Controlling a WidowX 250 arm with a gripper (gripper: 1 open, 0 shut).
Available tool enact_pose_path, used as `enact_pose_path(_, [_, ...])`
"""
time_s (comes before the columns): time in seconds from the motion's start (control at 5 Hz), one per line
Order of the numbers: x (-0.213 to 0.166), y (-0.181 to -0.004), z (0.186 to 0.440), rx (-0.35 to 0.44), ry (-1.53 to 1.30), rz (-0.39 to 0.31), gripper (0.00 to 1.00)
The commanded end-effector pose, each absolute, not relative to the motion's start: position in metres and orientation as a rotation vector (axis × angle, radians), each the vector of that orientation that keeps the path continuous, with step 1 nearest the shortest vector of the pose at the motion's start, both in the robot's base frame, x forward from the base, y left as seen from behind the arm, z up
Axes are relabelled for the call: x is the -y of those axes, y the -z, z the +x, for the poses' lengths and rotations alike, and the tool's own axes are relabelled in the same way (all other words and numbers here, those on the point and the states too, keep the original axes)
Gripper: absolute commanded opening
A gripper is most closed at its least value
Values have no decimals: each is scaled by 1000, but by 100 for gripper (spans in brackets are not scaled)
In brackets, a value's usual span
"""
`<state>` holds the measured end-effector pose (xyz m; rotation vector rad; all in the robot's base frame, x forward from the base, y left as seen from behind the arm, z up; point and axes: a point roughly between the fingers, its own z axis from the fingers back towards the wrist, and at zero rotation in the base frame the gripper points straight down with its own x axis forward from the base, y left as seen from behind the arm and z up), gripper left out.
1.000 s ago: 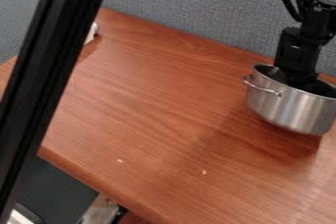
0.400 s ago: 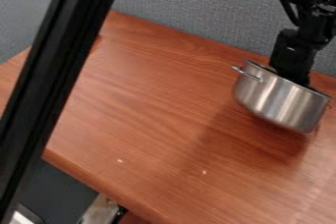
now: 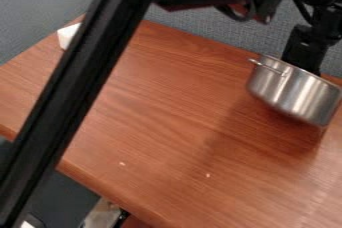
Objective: Put the mushroom in the metal pot
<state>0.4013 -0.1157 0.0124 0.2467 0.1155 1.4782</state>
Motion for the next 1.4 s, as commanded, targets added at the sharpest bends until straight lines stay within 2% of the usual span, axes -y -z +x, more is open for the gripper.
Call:
enact_pose_path(0.0, [99,13,405,-131,-1419,331,0])
enact_pose_path(0.2, [95,15,402,-173,-1402,276,100])
enact_pose_path(0.4, [100,14,394,-153,-1448,244,0])
enact_pose_path(0.6, [106,14,390,-118,-1487,206,100])
enact_pose_path(0.8, [114,14,389,-90,-1520,155,0])
enact_pose_path(1.0, [132,13,382,-67,-1531,141,100])
enact_pose_path(1.2, [150,13,375,-45,-1547,127,0])
